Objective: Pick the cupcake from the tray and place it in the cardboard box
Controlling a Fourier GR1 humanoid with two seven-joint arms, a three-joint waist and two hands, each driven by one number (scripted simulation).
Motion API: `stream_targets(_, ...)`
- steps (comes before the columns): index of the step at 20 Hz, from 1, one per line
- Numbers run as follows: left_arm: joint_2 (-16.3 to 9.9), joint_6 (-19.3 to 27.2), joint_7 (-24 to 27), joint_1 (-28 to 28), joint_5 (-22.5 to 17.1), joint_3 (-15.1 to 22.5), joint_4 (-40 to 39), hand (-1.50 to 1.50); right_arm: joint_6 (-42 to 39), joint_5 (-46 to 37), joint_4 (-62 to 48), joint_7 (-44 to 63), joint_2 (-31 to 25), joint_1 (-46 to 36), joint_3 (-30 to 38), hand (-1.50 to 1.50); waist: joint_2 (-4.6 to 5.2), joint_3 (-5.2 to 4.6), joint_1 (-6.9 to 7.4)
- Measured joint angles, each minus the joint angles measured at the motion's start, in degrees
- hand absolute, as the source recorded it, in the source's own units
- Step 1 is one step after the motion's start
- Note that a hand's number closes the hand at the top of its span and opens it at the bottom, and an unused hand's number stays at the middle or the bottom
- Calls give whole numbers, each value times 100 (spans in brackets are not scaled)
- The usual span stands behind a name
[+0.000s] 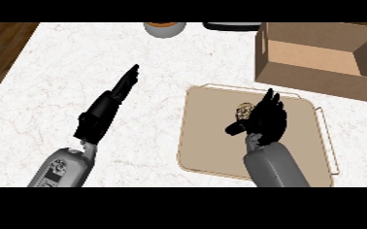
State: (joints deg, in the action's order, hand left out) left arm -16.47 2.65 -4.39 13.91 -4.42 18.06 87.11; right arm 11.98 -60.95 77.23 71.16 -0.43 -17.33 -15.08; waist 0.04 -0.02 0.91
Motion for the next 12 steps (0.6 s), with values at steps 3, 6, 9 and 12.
stream_targets(3,-22,-48,-16,0,-36,-72,50,0,73,135,-143,0,-6,-23,-31,-150,-4,-2,2)
stream_targets(6,-16,-99,72,-108,-12,-59,66,0,107,239,-276,-3,-11,-120,43,-150,-9,-6,-6)
stream_targets(9,-1,-101,182,-158,48,-87,-46,0,159,324,-375,-1,-15,-121,-5,-150,-18,-13,-20)
stream_targets(12,42,-102,121,-119,68,-93,-15,0,217,367,-491,10,-24,-134,-16,-150,-40,-24,-23)
